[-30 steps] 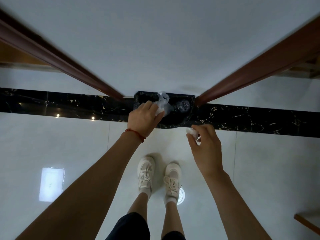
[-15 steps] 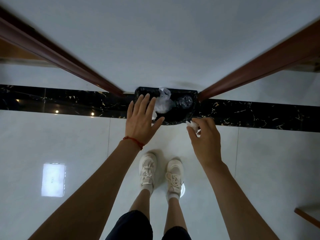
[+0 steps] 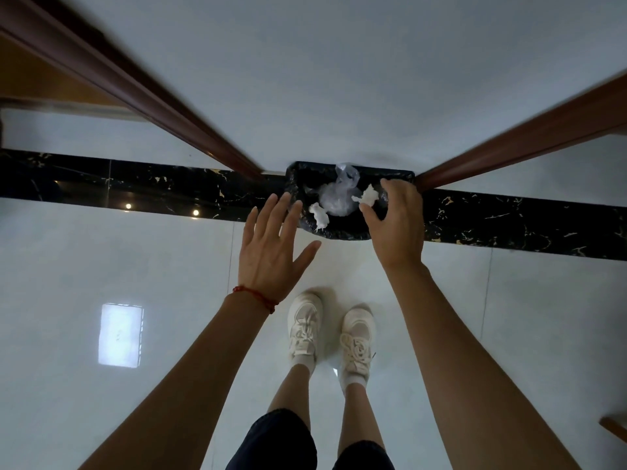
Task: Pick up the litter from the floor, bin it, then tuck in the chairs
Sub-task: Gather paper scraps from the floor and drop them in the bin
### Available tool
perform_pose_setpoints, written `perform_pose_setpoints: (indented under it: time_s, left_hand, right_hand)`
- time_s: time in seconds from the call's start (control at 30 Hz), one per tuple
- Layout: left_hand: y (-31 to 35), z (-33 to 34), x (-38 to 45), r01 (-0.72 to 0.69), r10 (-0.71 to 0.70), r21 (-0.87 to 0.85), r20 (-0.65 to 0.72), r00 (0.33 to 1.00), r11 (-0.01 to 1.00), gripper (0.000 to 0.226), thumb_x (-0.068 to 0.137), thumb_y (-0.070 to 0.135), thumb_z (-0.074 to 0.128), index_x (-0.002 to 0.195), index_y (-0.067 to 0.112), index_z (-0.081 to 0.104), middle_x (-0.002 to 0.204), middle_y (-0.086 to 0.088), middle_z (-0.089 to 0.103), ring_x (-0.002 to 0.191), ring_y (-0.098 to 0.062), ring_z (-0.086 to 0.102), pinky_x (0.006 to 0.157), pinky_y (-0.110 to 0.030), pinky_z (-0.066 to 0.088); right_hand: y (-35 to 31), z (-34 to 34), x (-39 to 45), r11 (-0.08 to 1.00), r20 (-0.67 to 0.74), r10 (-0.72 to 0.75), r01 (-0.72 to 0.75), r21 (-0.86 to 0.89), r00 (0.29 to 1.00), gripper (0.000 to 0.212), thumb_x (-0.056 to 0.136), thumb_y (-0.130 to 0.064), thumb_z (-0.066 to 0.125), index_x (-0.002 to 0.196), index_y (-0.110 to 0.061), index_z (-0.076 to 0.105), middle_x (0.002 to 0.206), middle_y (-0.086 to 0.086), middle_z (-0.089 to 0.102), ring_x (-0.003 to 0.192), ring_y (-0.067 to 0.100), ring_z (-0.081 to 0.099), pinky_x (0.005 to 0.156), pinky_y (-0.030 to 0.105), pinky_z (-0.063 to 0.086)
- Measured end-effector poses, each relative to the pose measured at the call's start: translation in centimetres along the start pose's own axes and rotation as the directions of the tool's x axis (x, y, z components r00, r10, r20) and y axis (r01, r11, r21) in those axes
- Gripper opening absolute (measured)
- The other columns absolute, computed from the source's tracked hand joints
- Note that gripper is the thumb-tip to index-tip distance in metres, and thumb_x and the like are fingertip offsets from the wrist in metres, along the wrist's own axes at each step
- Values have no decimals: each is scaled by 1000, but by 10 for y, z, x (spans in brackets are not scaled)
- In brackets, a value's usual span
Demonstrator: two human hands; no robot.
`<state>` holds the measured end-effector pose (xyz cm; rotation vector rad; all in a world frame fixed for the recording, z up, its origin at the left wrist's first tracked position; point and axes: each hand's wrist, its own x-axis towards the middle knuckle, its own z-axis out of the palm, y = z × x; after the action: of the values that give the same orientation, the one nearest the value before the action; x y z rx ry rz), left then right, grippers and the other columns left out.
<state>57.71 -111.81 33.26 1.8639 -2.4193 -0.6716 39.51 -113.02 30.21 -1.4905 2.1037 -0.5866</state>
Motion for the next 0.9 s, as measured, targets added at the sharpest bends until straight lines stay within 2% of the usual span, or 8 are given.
perform_pose_setpoints:
  time_s: [0.1,0.3,0.43,0.6,0.9]
  left_hand:
    - [1,-5,1,-12,12,-4,-20,1000,1000,58,86,37,49,131,1,45,138,-20,44,131,-36,35,108,-50,22]
    - [16,-33,-5,-30,30,-1,-32,999,1000,61,87,44,37,129,1,47,136,-21,47,130,-37,37,107,-52,26]
    - [34,-63,-21,-61,61,7,-30,998,998,58,88,42,44,129,1,47,136,-20,47,130,-37,38,107,-52,26]
    - [58,-110,-49,-85,86,33,-34,996,996,60,88,43,38,128,0,48,135,-21,49,128,-37,40,106,-52,28]
    - [113,-201,-93,-119,124,52,-93,988,991,60,87,44,39,127,0,50,133,-21,51,125,-38,44,105,-51,28]
  right_hand:
    - [-1,-11,-5,998,-9,-6,6,-55,1000,54,85,-28,63,127,0,45,138,23,42,129,34,37,104,43,36]
    - [-12,-51,-37,986,-35,-126,121,-115,991,52,84,-28,63,126,-1,47,135,22,46,126,34,43,100,41,37]
    - [-24,-85,-60,969,8,-162,160,-187,987,50,86,-28,60,126,-1,47,135,22,46,125,34,44,102,41,36]
    - [-42,-139,-85,961,38,-147,152,-232,988,51,88,-29,58,128,-1,45,137,22,45,126,35,42,102,44,37]
    - [-79,-247,-135,959,-70,-115,92,-269,991,53,89,-37,45,127,-1,46,136,21,46,126,35,43,100,46,38]
